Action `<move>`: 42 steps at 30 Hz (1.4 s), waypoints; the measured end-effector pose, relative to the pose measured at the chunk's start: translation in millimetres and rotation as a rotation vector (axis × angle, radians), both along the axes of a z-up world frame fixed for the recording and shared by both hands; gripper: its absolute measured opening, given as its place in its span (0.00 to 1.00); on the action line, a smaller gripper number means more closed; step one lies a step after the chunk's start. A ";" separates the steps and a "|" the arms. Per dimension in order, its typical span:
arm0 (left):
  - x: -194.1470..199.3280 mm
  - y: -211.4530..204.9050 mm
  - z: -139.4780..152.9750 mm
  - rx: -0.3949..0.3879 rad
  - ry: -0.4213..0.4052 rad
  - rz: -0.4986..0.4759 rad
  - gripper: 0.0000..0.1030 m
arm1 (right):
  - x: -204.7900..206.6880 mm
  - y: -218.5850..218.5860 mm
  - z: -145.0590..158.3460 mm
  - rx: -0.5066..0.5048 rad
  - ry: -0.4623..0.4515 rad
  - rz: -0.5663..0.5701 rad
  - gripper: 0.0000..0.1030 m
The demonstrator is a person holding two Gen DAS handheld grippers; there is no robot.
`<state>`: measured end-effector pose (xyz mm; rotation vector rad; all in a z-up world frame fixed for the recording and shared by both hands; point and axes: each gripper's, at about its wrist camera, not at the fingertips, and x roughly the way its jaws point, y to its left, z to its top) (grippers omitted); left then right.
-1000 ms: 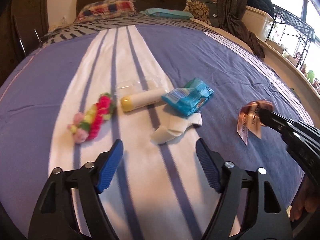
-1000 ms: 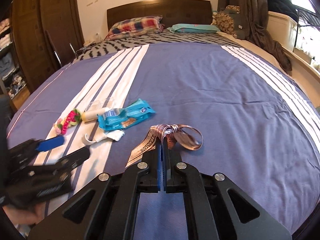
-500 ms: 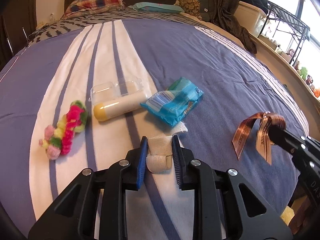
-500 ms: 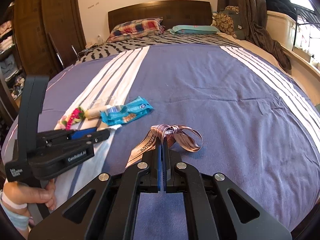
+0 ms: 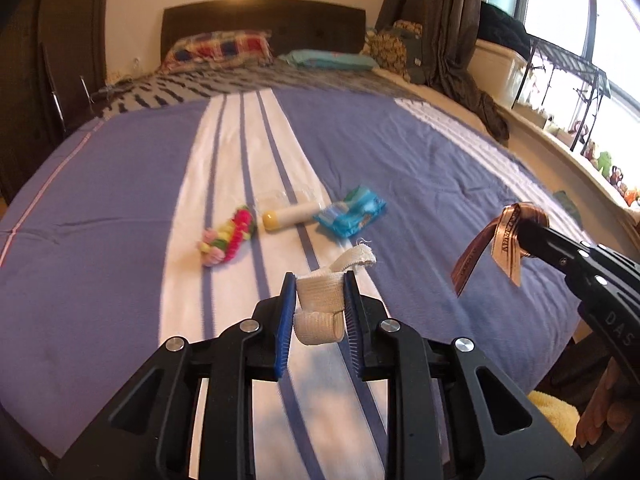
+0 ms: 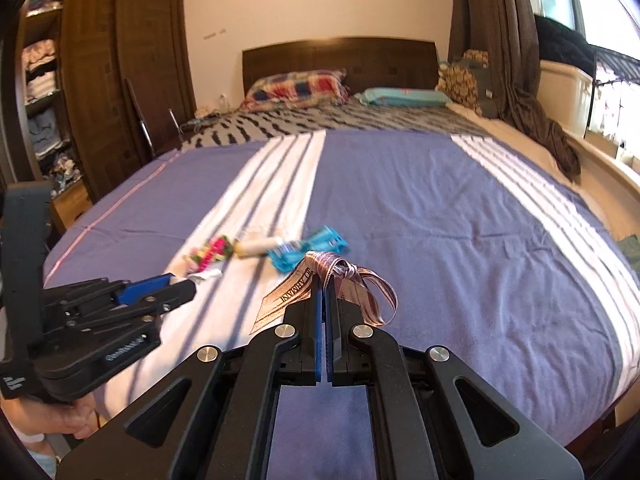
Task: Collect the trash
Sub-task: 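Lower the ribbon and tape strip into the black bin and open both tools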
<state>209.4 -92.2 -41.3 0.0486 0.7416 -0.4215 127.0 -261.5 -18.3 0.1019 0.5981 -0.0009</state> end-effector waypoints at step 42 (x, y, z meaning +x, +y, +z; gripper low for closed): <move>-195.3 56.2 -71.3 -0.002 0.104 0.035 0.22 | -162.5 49.2 -80.3 0.015 0.138 0.082 0.02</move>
